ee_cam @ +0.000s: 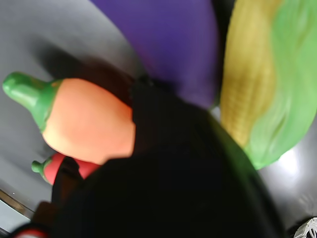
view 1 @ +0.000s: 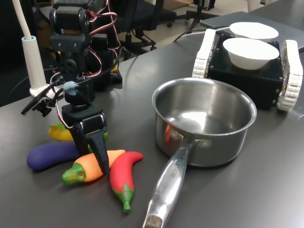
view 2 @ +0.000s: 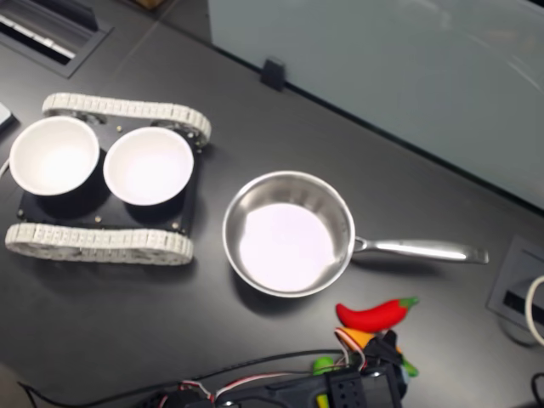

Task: Pick up the carrot and place them in the pan

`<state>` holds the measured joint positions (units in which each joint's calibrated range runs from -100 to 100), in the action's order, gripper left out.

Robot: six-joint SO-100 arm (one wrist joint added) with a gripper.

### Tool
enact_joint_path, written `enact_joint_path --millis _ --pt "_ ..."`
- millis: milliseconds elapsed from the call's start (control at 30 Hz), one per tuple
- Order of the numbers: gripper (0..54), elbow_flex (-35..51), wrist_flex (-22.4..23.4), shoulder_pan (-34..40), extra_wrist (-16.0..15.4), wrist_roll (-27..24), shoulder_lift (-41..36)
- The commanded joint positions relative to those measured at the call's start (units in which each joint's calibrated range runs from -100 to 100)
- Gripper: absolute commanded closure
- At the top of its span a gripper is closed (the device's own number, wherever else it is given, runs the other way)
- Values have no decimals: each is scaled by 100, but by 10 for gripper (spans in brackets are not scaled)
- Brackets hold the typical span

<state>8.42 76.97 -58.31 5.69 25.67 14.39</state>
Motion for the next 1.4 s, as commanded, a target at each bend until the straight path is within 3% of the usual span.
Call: enact_joint_path --millis 0,433,833,1200,1367 --pt "246 -19 -153 188 179 -68 -153" --pt "406 -192 -110 326 389 73 -187" --pt "534 -419 -545 246 397 20 -482" --pt "534 153 -238 177 330 -518 -870" --pt "534 871 274 143 61 -742 -1115"
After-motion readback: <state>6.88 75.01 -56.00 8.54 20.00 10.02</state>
